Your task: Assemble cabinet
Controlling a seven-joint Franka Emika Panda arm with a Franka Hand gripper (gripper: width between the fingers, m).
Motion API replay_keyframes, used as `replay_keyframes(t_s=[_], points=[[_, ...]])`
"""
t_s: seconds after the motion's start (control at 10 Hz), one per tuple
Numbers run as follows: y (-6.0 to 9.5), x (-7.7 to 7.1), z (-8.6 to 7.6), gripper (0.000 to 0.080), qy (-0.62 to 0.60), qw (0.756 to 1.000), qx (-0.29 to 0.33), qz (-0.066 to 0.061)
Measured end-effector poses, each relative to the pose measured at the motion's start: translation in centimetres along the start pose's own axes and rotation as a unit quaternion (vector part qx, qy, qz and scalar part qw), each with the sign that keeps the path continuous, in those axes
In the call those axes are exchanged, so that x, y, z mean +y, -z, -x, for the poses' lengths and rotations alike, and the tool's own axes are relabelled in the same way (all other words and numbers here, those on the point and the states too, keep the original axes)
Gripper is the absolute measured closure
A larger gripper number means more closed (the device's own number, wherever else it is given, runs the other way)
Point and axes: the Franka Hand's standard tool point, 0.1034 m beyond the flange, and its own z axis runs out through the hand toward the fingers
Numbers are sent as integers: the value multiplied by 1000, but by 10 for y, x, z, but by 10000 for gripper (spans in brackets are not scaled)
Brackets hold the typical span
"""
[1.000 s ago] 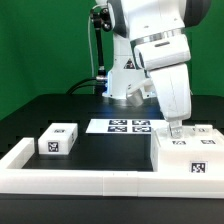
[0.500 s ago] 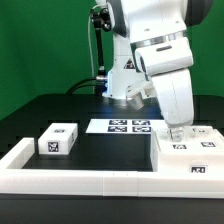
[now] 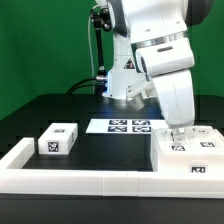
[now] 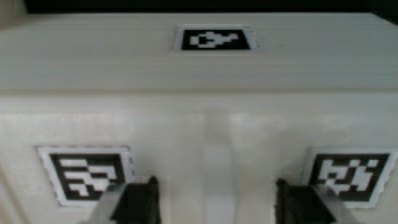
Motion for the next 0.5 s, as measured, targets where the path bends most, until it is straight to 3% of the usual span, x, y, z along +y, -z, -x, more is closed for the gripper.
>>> replay_keyframes(t_s=[0.1,0.2,0.3,0.5], points=[[10,0,-3,232,-7,1000,-6,4],[24,-4,-7,232,-4,1000,-16,11],[31,-16,-10,164,-2,1000,-26,12],[29,-22,-11,154,-2,1000,-26,11]])
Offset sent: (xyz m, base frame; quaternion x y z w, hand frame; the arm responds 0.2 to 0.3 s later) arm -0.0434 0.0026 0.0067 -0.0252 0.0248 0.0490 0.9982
